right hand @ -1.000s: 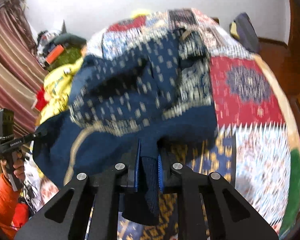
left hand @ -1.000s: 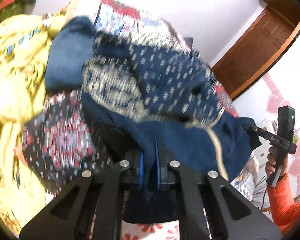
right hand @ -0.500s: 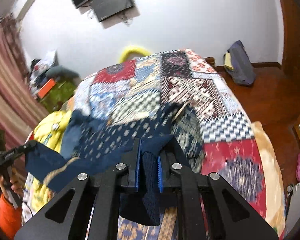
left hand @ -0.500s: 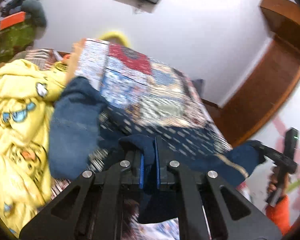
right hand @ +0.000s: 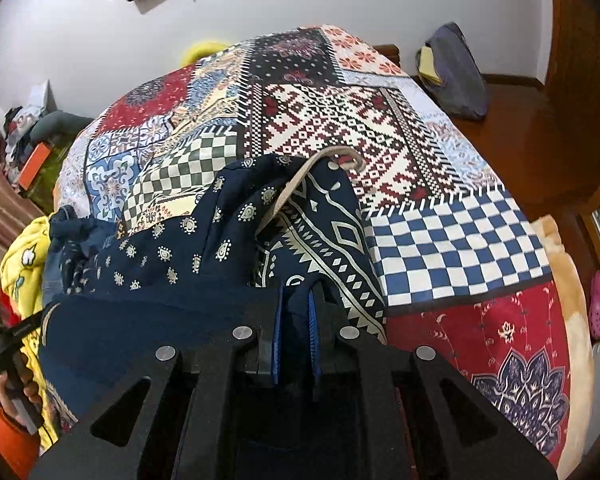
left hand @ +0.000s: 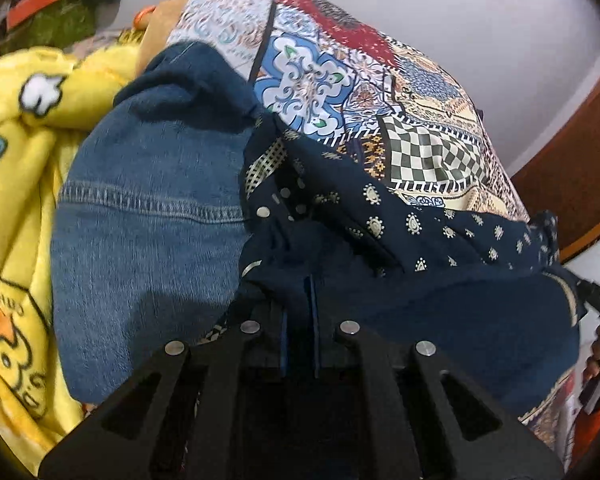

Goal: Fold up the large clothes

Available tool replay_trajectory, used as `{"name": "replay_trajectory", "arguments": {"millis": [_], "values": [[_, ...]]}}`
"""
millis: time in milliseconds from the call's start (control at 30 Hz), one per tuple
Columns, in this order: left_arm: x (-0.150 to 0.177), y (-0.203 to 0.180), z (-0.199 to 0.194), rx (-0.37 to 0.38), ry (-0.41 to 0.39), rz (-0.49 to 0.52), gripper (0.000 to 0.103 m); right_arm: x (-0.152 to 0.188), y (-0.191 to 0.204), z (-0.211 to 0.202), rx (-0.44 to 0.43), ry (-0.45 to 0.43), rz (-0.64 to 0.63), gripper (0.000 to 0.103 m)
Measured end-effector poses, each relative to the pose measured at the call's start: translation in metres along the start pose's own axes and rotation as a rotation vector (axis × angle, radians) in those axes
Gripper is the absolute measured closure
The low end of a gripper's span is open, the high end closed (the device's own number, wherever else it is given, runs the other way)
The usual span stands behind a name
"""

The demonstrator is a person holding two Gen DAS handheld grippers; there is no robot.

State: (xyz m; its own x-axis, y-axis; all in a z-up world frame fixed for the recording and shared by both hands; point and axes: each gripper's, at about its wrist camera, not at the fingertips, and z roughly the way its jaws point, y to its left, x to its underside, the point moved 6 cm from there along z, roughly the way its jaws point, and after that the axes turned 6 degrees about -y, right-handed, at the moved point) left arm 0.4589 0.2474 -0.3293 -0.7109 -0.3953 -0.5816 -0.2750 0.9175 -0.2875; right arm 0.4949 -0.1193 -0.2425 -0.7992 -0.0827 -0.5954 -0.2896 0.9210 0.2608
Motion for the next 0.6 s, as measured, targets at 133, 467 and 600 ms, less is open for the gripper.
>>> {"name": "replay_trajectory", "arguments": {"millis": [133,467,600], "values": [[-0.002,-0.006,-0.010,-0.012,0.021,0.073,0.093,0.004,0.000,-0.012,0.015,0.006,-0.084,0.093],[-0.016,-0.026,-0.087,-0.042,-0.079,0.207,0.059,0.015,0.004,-0.084,0.133,-0.082,-0.187,0.055],[-0.027,-0.036,-0.127,-0.065,-0.226,0.246,0.039,0.030,0.034,-0.098,0.060,-0.069,-0.230,0.055]]}}
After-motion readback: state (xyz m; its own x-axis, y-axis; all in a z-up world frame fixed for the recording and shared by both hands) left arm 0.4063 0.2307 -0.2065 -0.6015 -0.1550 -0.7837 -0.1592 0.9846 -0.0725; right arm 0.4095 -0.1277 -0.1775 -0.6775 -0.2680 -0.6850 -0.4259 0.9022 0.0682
